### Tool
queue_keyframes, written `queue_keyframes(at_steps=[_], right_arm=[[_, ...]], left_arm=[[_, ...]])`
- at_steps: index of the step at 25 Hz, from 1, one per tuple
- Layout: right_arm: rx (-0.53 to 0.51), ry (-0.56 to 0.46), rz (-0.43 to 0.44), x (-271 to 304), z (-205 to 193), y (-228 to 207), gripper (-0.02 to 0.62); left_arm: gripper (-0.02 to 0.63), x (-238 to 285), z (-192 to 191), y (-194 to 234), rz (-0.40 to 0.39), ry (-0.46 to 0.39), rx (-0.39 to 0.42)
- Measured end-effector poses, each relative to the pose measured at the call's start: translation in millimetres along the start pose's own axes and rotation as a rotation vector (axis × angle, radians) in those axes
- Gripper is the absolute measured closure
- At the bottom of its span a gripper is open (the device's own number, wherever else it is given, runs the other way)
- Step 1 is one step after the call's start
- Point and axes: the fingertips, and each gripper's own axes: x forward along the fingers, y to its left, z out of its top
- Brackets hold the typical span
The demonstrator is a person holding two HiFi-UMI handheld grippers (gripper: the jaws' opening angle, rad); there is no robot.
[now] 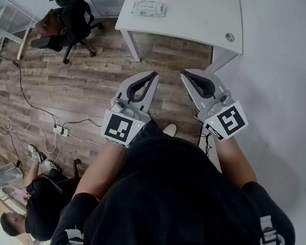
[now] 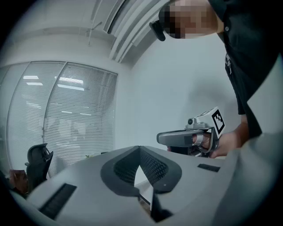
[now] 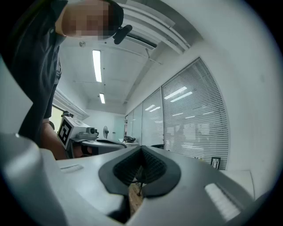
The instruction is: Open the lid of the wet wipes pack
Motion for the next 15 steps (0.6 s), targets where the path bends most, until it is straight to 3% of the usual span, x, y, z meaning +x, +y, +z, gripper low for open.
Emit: queue_keyframes(at_steps=[10,15], right_arm=[[0.017,0.008,0.0,-4.9,-0.1,-2.1,0.584],[0.016,0.026,0.015,-0.3,-6.0,-0.1,0.584]], left_arm=[[0.6,4.5,6.0,-2.1,0.002,-0.003,0.026],[0.6,2.3,1.2,7.1,0.014,-0.009,-0.001]])
